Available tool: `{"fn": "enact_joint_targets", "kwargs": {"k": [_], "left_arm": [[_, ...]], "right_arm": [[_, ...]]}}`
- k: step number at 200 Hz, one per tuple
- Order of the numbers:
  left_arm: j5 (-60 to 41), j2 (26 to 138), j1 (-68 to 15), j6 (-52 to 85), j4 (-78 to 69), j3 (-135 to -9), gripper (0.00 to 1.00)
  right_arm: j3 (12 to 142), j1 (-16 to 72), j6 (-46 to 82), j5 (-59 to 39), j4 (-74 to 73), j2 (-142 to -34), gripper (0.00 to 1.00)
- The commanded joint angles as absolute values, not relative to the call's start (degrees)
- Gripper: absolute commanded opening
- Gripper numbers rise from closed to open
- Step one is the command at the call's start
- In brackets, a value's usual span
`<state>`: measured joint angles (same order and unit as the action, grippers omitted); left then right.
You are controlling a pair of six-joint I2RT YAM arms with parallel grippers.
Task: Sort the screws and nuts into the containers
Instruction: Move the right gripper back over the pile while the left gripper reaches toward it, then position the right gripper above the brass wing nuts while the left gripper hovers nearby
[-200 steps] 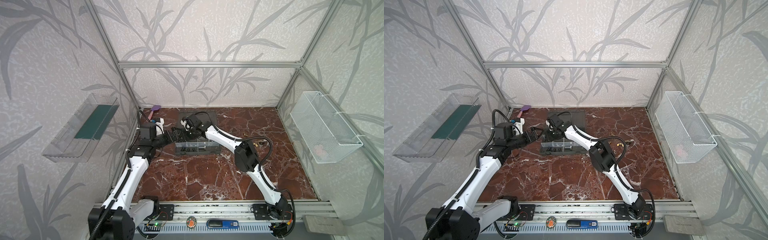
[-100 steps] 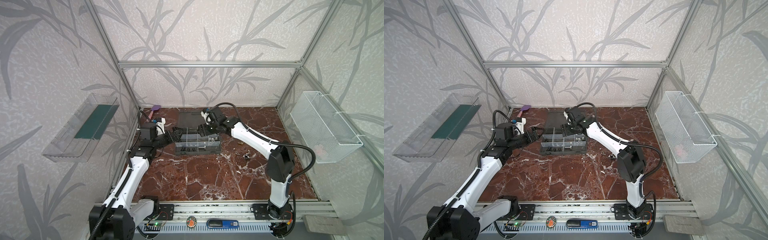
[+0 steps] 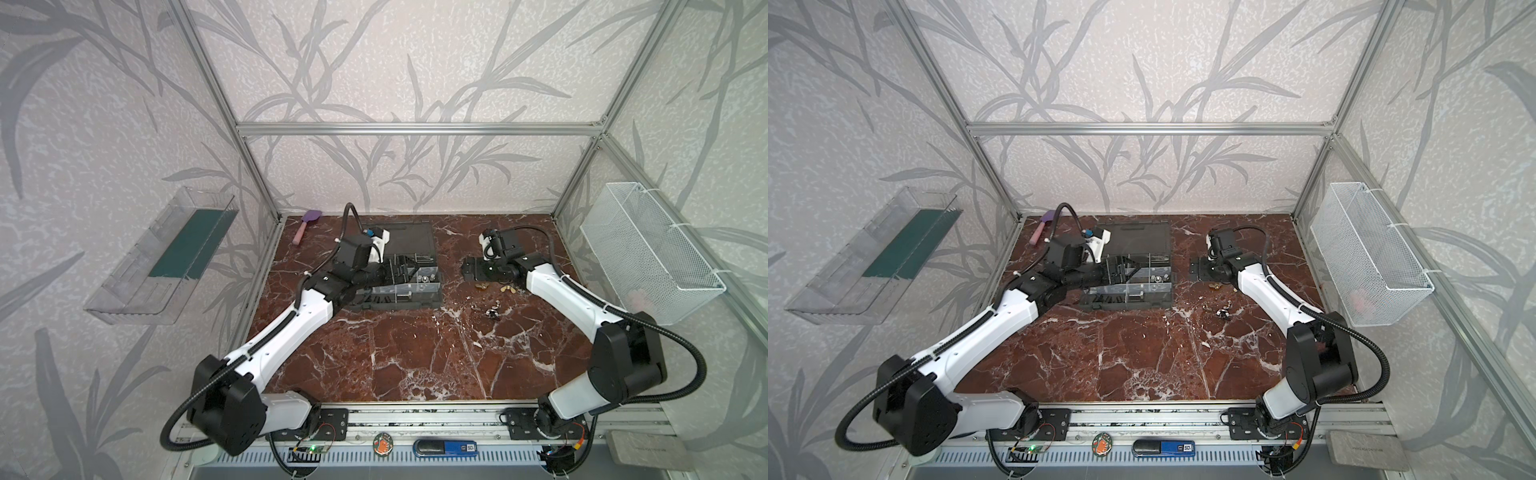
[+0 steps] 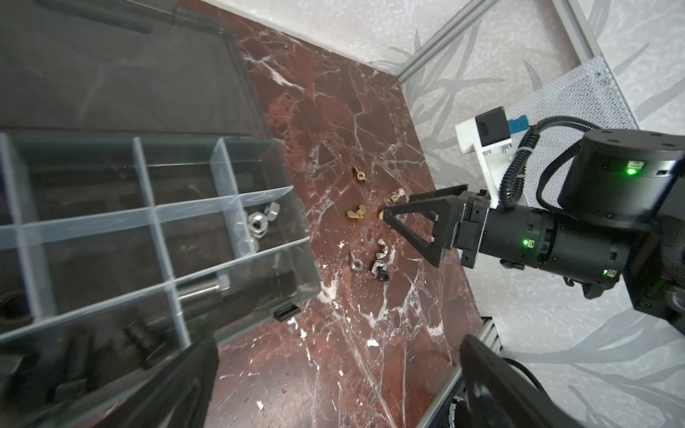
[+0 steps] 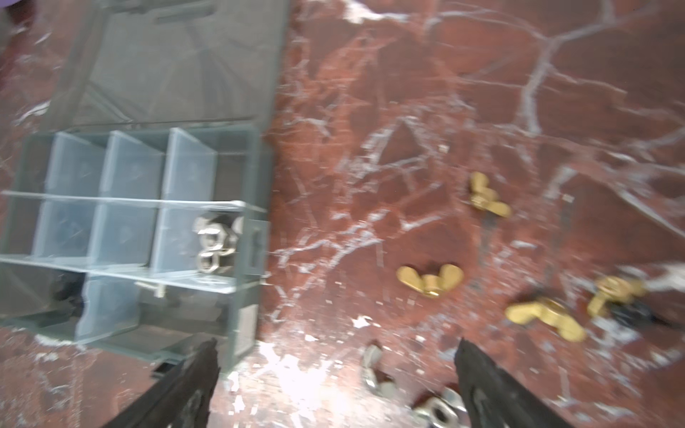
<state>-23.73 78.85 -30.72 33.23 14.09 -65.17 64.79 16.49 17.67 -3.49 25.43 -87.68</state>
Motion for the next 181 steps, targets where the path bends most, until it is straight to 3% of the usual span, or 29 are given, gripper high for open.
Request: {"fn": "enact_joint_targets", "kwargs": {"k": [1,54,106,181], "left_arm": [[-21.3,85.6,-35.6,30.5,17.3,-72.9,0.99],[-24.6,100.1,-42.5,23.8,21.3,-88.9,1.00],[-26.0,101.5,-42.5,22.0,20.7,-87.2,0.99],[-22.6,98.7,-43.5,20.9,20.0,-83.1,0.99]], "right_arm": [[61.7,12.8,16.5,-3.3,22.9,-85.7,0.99],[57.3,1.8,18.2,-3.2,19.9,-88.4,0.99],[61.4,-1.7,18.0,1.3,22.3,-96.0,0.99],[68.1,-5.9,16.7,-4.8,23.0,-106.5,0.99]]}}
